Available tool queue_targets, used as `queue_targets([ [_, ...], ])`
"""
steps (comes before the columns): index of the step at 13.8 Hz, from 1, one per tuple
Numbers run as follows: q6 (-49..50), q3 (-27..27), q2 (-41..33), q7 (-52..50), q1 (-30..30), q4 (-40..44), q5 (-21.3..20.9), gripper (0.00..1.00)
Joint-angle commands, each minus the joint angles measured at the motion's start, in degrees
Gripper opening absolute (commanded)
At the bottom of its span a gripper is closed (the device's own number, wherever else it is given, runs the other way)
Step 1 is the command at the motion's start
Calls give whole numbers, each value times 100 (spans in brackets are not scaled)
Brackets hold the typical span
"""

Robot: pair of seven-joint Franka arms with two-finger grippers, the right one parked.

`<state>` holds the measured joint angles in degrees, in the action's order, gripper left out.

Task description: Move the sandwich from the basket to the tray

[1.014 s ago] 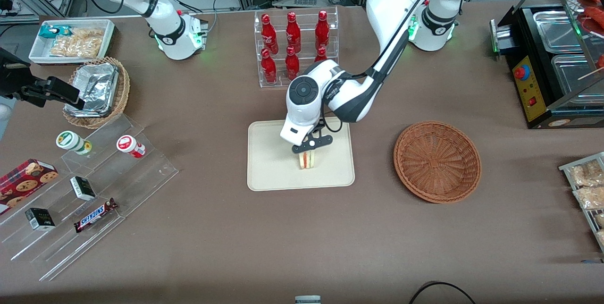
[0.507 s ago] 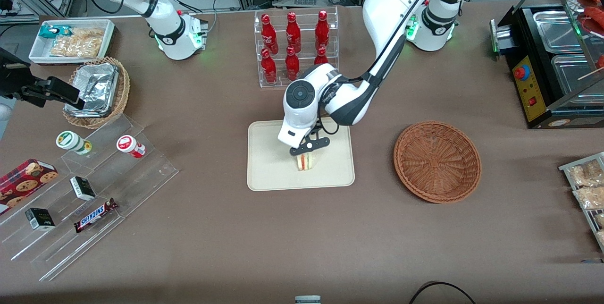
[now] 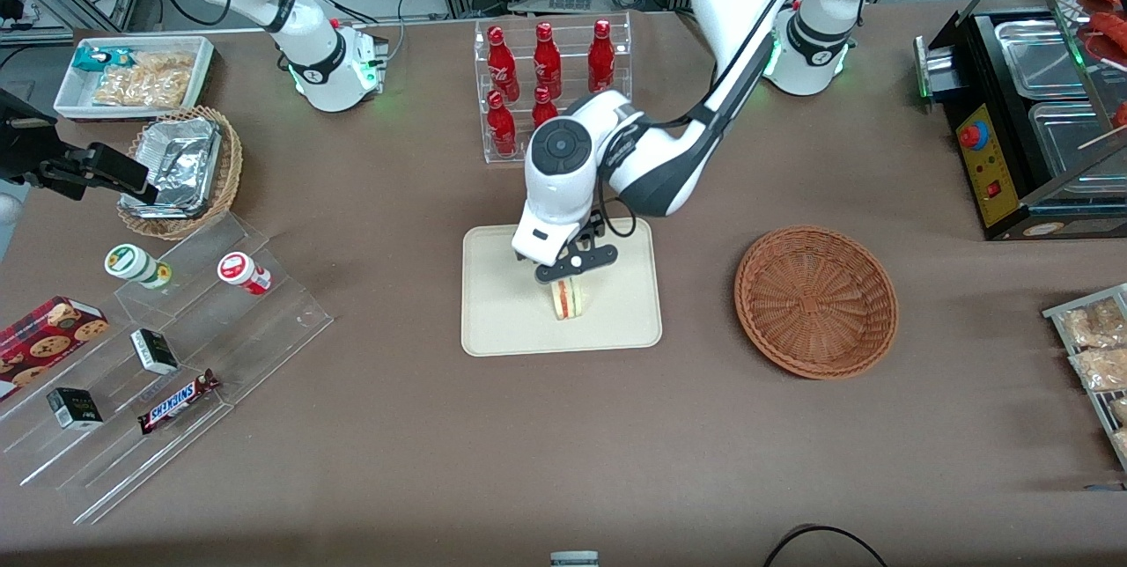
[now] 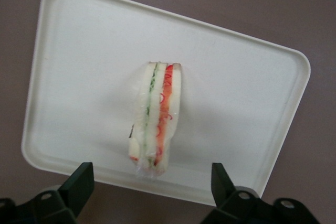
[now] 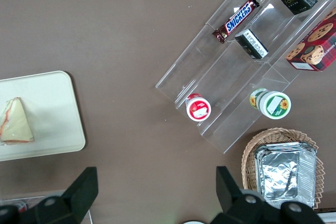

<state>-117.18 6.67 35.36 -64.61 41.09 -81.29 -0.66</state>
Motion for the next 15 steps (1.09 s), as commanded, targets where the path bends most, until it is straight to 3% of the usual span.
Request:
queue_targets([
  [1,571,-183,-406,612,-83,-115,-40,100],
  [8,1881,-254,-785,1073,-988,-133,40,100],
  [15,2567,-254,-1206,2434,-2025,-246,57,100],
])
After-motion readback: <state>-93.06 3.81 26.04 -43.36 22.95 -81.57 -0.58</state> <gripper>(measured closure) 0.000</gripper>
